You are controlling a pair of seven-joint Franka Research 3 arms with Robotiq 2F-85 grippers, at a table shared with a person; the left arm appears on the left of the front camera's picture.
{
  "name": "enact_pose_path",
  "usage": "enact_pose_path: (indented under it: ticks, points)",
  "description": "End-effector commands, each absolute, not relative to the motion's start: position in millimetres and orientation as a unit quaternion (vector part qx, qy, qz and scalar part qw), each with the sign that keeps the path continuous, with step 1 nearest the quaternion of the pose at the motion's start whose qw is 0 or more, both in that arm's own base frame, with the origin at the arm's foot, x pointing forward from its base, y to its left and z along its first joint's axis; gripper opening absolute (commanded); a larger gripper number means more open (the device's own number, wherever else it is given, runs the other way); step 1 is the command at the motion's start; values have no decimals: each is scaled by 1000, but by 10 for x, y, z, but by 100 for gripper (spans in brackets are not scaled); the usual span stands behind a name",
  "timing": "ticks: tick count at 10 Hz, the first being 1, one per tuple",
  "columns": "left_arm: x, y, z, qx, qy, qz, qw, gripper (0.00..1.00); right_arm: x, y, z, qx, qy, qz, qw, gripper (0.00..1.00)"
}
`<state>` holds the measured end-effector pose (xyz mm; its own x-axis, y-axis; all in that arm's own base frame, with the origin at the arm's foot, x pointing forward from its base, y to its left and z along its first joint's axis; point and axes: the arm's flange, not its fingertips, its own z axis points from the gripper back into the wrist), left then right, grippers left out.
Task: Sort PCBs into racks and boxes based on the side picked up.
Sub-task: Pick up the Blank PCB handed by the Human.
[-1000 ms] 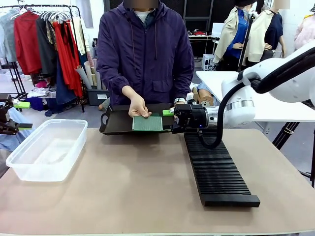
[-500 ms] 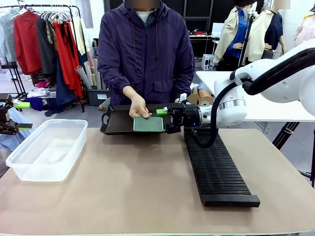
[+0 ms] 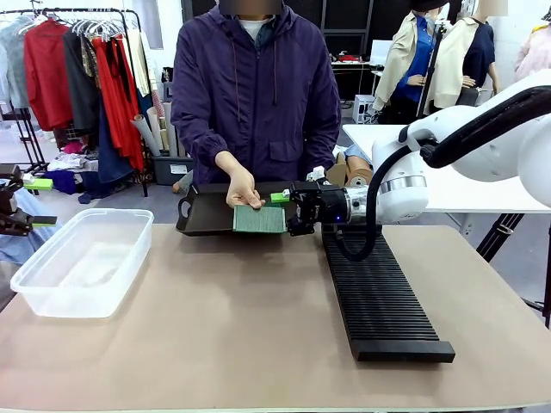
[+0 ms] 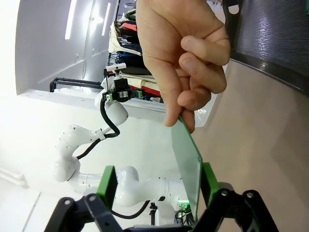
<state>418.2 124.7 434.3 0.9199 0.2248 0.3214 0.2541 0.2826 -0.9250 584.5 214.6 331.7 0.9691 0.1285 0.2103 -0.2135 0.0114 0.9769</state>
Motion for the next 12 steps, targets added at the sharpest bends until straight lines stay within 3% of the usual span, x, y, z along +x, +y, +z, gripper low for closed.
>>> enact_pose_path:
  ticks: [1, 3, 5, 12]
  points:
    - [4184, 1250, 4357, -599, -197, -3, 776, 100, 5916, 2240, 3358, 697, -29, 97, 710, 70]
    - [4184, 1250, 4357, -599, -197, -3, 776, 100, 5920, 2246, 3358, 697, -29, 95, 710, 38]
    - [4184, 1250, 4357, -599, -197, -3, 776, 100, 5921, 2245, 3353, 696, -31, 89, 712, 0]
    - [4184, 1250, 4357, -599, -197, -3, 776, 100, 5962, 2274, 3350, 683, -29, 69, 727, 0]
